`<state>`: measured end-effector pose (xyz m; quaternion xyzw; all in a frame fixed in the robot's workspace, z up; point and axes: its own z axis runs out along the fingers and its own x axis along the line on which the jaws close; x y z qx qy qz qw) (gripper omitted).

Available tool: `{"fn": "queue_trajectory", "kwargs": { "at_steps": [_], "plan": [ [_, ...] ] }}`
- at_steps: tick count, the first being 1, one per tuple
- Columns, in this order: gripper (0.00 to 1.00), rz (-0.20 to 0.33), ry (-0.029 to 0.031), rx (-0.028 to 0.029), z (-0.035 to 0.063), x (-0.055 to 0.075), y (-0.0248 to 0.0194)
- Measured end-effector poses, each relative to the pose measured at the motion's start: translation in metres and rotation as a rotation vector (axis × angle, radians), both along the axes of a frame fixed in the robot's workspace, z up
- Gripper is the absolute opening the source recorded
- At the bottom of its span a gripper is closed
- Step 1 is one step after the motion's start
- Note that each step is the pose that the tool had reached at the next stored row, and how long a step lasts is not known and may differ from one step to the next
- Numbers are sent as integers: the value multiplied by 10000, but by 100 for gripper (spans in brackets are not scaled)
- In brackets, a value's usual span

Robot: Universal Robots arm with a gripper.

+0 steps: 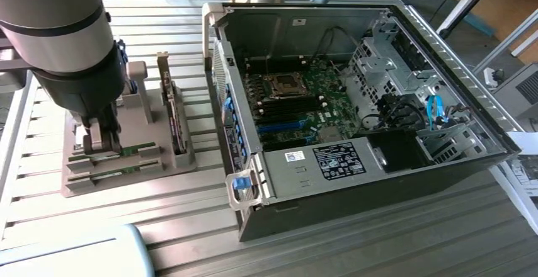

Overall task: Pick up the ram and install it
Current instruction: 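Pick up the ram and move it above insertion slot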

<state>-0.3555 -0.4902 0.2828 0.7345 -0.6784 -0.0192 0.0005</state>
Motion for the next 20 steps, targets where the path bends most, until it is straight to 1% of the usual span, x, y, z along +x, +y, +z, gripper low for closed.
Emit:
{"fn": "queue_trajectory", "kwargs": {
  "at_steps": [16,20],
  "plan": [
    [42,71,1,-1,-296,-71,-29],
    [42,90,1,-1,-357,-82,-36]
  ]
}}
